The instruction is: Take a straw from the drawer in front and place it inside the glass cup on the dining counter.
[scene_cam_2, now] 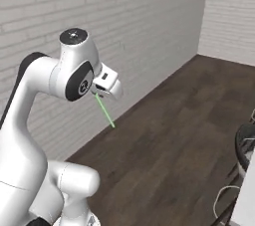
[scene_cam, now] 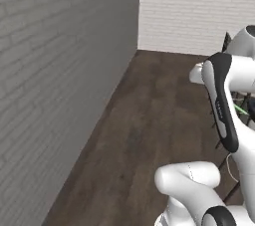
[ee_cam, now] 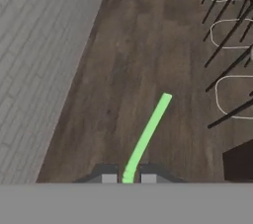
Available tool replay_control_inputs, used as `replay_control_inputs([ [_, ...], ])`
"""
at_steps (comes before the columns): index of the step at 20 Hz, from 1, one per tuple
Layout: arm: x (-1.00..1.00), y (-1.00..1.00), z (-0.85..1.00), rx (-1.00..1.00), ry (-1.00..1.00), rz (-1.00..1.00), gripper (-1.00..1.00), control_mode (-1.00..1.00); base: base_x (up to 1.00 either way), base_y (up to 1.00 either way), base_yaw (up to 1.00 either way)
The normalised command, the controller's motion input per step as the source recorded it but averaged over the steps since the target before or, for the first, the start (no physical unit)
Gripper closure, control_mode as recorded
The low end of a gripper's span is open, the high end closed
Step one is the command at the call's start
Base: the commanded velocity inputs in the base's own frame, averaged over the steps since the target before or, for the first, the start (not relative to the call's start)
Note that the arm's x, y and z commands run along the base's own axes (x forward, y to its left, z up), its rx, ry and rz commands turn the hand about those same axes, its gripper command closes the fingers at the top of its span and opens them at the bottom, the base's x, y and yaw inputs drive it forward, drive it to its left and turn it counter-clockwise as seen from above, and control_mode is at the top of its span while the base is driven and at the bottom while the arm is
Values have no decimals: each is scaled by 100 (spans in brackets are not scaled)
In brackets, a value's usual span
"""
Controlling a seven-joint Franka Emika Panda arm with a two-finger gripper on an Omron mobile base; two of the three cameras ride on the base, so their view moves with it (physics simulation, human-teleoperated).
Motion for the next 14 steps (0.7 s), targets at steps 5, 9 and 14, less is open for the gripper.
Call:
replay_control_inputs([
  [5,0,0,0,0,0,0,100,100,86,52,-67],
  [9,0,0,0,0,0,0,100,100,98,53,-61],
  [14,0,0,0,0,0,0,100,100,100,54,-56],
])
